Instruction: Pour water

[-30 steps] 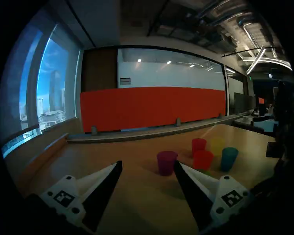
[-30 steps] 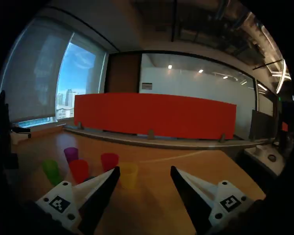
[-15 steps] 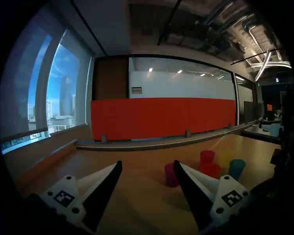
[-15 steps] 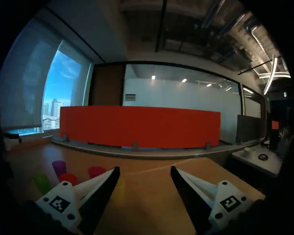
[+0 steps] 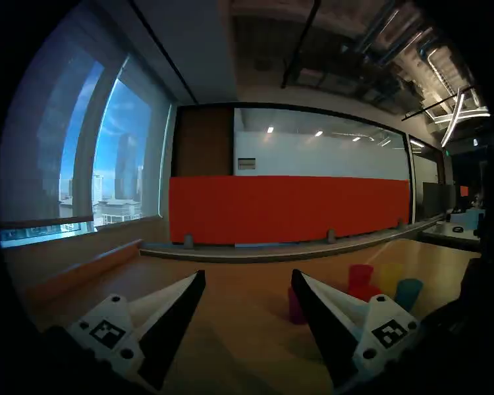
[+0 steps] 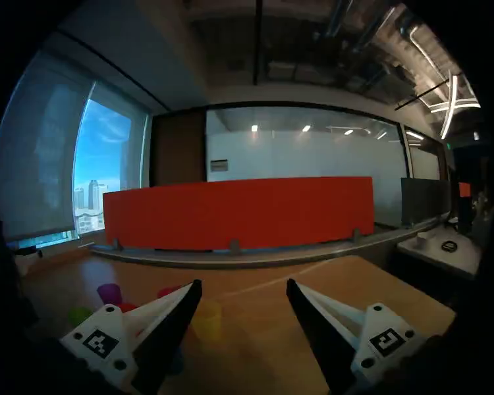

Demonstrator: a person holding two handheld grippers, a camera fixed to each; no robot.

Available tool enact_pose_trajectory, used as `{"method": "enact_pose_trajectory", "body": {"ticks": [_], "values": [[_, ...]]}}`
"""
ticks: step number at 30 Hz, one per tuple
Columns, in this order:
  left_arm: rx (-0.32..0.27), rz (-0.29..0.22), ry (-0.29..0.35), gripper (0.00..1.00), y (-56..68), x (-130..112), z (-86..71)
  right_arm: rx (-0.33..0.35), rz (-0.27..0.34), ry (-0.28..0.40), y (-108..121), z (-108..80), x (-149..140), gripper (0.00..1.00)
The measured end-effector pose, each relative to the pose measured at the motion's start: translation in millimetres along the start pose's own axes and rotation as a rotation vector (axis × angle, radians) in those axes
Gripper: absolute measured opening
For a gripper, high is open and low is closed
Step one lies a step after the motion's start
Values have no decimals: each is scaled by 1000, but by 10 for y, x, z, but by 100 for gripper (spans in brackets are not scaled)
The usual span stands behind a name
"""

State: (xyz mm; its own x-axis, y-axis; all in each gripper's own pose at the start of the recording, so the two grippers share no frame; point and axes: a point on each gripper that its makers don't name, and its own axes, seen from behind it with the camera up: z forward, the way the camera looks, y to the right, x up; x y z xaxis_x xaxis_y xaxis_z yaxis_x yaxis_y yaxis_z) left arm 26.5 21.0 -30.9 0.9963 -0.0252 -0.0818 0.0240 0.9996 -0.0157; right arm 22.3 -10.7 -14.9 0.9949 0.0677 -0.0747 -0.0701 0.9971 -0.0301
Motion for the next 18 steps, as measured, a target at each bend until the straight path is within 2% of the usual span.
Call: {"method": "enact_pose_trajectory", "body": {"ticks": [6, 12, 18], "values": [[10, 3, -3, 97, 16, -125, 0, -6, -25, 12, -45, -15, 62, 99], [15, 18, 7, 97, 33, -222, 21, -23, -57, -8, -50, -8, -16, 99], [22, 7, -5, 97, -19, -343, 78, -24, -60, -14, -70, 4, -55, 99]]}}
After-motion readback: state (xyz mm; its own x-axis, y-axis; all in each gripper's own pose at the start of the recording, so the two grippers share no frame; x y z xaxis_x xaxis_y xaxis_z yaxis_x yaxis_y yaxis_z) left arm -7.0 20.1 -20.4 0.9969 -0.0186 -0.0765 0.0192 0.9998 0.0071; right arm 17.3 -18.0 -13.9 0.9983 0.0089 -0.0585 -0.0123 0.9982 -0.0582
